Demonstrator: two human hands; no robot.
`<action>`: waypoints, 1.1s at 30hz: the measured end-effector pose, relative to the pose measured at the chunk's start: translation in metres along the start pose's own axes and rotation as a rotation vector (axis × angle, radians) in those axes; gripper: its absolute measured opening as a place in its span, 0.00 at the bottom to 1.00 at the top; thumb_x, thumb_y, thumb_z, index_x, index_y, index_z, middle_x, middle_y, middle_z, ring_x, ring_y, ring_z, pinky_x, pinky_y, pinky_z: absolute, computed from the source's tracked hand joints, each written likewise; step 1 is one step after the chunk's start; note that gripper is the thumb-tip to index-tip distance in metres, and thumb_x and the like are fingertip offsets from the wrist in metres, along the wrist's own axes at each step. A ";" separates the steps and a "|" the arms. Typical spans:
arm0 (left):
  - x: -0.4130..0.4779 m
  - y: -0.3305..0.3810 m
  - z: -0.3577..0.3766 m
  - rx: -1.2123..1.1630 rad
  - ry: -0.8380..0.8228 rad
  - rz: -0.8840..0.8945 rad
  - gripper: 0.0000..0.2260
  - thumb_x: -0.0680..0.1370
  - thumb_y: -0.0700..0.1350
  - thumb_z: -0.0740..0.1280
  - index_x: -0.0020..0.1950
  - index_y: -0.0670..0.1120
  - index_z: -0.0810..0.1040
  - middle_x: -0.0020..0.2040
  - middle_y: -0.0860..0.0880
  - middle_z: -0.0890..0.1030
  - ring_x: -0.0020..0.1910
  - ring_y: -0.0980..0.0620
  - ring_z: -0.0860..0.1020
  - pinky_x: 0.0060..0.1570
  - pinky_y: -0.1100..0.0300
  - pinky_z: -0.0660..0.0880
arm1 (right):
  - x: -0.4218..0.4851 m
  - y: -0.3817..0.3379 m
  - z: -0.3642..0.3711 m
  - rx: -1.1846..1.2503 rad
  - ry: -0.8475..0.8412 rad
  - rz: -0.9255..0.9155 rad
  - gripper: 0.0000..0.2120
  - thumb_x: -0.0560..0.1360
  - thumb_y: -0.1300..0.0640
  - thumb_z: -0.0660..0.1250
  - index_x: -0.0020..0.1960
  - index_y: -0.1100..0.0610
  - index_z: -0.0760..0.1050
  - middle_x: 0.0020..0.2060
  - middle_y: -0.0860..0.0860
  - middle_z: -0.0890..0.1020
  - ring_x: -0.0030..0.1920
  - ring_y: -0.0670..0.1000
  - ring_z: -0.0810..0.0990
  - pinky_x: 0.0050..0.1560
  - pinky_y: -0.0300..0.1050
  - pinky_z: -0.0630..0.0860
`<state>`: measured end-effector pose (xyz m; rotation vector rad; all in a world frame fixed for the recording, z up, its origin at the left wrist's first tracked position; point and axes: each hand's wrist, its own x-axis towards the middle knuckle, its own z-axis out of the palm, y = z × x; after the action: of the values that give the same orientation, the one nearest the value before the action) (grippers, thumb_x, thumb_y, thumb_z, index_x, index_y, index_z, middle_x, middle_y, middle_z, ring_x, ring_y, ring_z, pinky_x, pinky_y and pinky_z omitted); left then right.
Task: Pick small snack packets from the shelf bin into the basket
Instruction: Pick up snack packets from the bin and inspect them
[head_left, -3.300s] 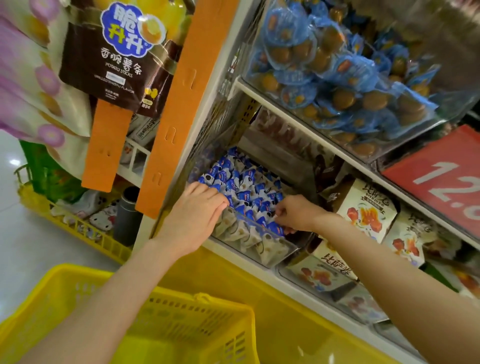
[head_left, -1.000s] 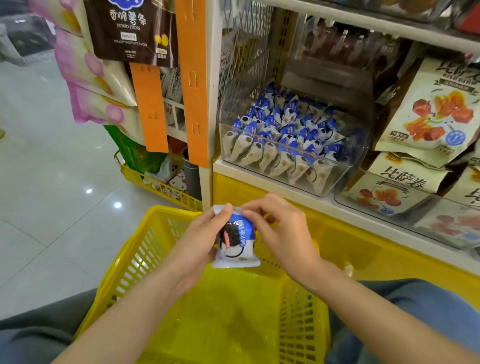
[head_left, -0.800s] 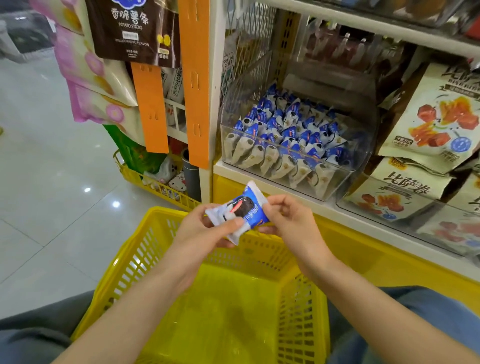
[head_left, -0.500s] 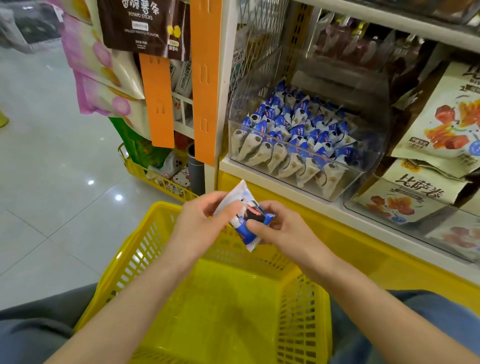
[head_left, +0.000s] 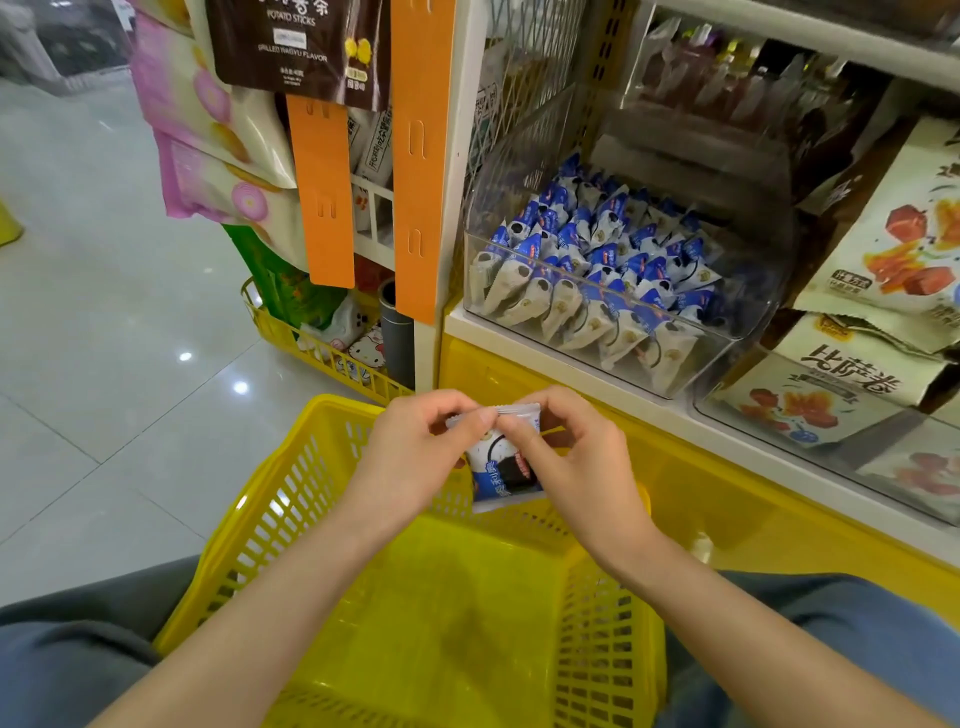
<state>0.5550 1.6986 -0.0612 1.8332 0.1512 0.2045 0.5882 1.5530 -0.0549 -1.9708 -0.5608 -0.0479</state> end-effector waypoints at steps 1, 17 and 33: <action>-0.001 0.001 0.001 -0.019 0.010 -0.017 0.10 0.75 0.44 0.67 0.35 0.54 0.78 0.31 0.56 0.79 0.33 0.58 0.75 0.37 0.54 0.75 | -0.001 0.000 0.000 -0.039 0.021 -0.026 0.03 0.74 0.53 0.68 0.45 0.52 0.78 0.39 0.46 0.80 0.41 0.44 0.78 0.41 0.42 0.75; 0.001 0.009 -0.009 -0.664 0.086 -0.340 0.12 0.76 0.40 0.65 0.59 0.44 0.77 0.50 0.45 0.84 0.47 0.52 0.82 0.46 0.59 0.79 | -0.005 -0.001 -0.003 -0.251 -0.089 -0.475 0.11 0.76 0.51 0.62 0.49 0.56 0.80 0.49 0.47 0.79 0.54 0.46 0.74 0.56 0.39 0.70; -0.004 0.004 0.003 -0.298 0.094 -0.209 0.14 0.74 0.38 0.68 0.57 0.51 0.74 0.53 0.50 0.79 0.48 0.52 0.79 0.38 0.68 0.75 | 0.014 -0.006 -0.006 0.518 -0.032 0.544 0.18 0.75 0.62 0.65 0.63 0.62 0.68 0.55 0.56 0.78 0.48 0.50 0.80 0.47 0.38 0.78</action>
<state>0.5519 1.6936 -0.0587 1.5003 0.3576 0.1570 0.5995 1.5548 -0.0433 -1.5535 -0.0273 0.4277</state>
